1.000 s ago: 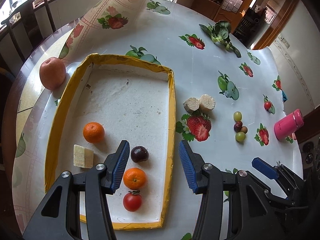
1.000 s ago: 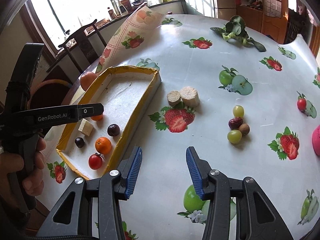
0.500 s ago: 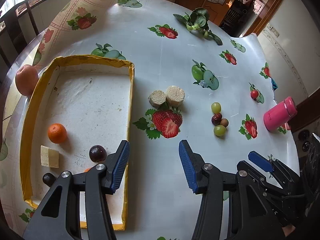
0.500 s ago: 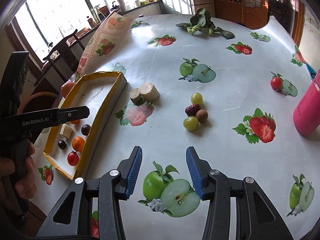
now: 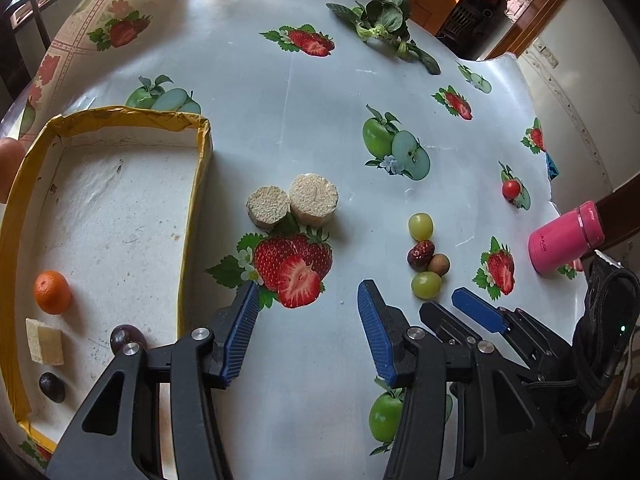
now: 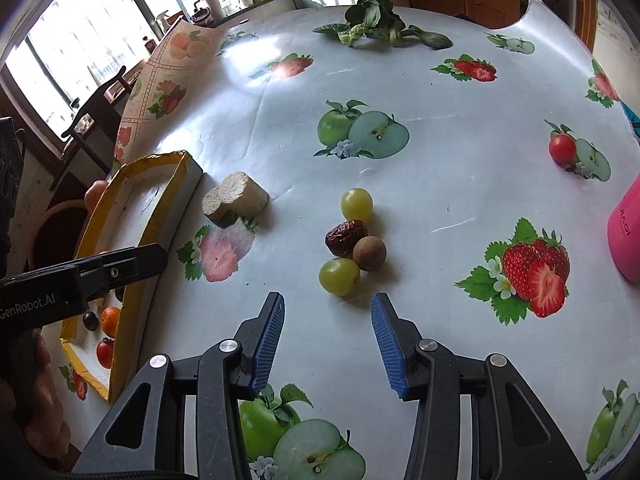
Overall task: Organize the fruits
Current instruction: 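Grasp the round rice cake with the left tool while the right tool grasps a green grape, then carry the rice cake into the tray with the left tool while the right tool carries the grape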
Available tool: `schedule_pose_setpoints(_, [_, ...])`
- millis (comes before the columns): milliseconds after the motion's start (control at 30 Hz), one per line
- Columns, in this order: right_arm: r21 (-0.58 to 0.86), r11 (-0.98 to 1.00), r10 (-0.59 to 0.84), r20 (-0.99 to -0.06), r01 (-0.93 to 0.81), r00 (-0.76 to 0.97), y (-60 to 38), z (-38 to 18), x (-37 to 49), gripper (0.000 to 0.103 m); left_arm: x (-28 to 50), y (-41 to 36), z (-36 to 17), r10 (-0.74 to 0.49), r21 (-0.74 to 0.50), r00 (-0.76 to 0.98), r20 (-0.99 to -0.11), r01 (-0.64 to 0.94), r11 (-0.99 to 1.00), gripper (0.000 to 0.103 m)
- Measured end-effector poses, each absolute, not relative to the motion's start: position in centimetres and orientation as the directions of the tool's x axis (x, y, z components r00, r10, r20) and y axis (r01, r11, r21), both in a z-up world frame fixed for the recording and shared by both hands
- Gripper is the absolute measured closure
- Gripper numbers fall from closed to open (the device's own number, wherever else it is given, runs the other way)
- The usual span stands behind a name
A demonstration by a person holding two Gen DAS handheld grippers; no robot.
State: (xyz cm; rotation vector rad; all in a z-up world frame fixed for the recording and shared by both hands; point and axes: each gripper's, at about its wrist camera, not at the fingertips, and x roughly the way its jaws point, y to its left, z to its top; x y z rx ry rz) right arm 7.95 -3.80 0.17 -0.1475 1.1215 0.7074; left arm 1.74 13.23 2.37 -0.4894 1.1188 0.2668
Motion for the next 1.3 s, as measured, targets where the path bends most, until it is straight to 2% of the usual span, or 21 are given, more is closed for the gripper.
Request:
schedule_pose_setpoints(267, [0.23, 0.779, 0.427, -0.876, -0.583, 0.225, -2.7, -1.8, 9.0, 0.058, 7.1, 13.7, 1.1, 0.031, -0.131, 0.384, -0.923, -0.389, 0.912, 0.053])
schedule_pose_setpoints(367, [0.229, 0.781, 0.431, -0.87, -0.581, 0.238, -2.9, -2.0, 9.1, 0.064, 8.7, 13.6, -0.1, 0.042, -0.091, 0.347, -0.937, -0.358, 0.929, 0.053])
schedule_pose_setpoints(400, [0.23, 0.78, 0.432, -0.871, -0.581, 0.235, -2.9, -2.0, 9.2, 0.074, 9.0, 13.5, -0.7, 0.044, -0.08, 0.332, -0.942, -0.353, 0.932, 0.053])
schedule_pose_setpoints(433, [0.243, 0.778, 0.44, -0.87, -0.58, 0.225, -2.9, -2.0, 9.3, 0.077, 9.1, 13.4, -0.8, 0.061, -0.064, 0.341, -0.938, -0.344, 0.937, 0.05])
schedule_pose_setpoints(467, [0.251, 0.776, 0.445, -0.868, -0.578, 0.221, -3.1, -1.9, 9.4, 0.077, 9.4, 13.2, -0.8, 0.073, -0.047, 0.338, -0.938, -0.334, 0.941, 0.041])
schedule_pose_setpoints(633, [0.261, 0.775, 0.458, -0.86, -0.576, 0.226, -3.7, -1.3, 9.3, 0.078, 10.0, 12.6, -1.1, 0.108, -0.007, 0.347, -0.932, -0.312, 0.95, 0.041])
schedule_pose_setpoints(667, [0.263, 0.776, 0.459, -0.859, -0.573, 0.228, -3.8, -1.1, 9.3, 0.078, 9.9, 12.4, -1.1, 0.123, 0.011, 0.352, -0.928, -0.303, 0.953, 0.048])
schedule_pose_setpoints(700, [0.268, 0.776, 0.464, -0.856, -0.571, 0.23, -4.0, -0.9, 9.3, 0.078, 9.9, 12.2, -1.0, 0.143, 0.035, 0.354, -0.924, -0.293, 0.956, 0.06])
schedule_pose_setpoints(767, [0.272, 0.776, 0.472, -0.849, -0.568, 0.237, -4.3, -0.4, 9.2, 0.078, 9.6, 12.3, -0.9, 0.109, 0.005, 0.365, -0.924, -0.274, 0.962, 0.067])
schedule_pose_setpoints(1133, [0.292, 0.775, 0.501, -0.825, -0.561, 0.262, -5.9, 1.6, 8.2, 0.078, 5.9, 11.7, 1.2, -0.01, -0.147, 0.427, -0.904, -0.291, 0.945, 0.067])
schedule_pose_setpoints(1300, [0.283, 0.771, 0.502, -0.822, -0.57, 0.271, -6.3, 2.5, 7.3, 0.078, 3.7, 11.1, 2.9, -0.009, -0.163, 0.452, -0.892, -0.304, 0.938, 0.067])
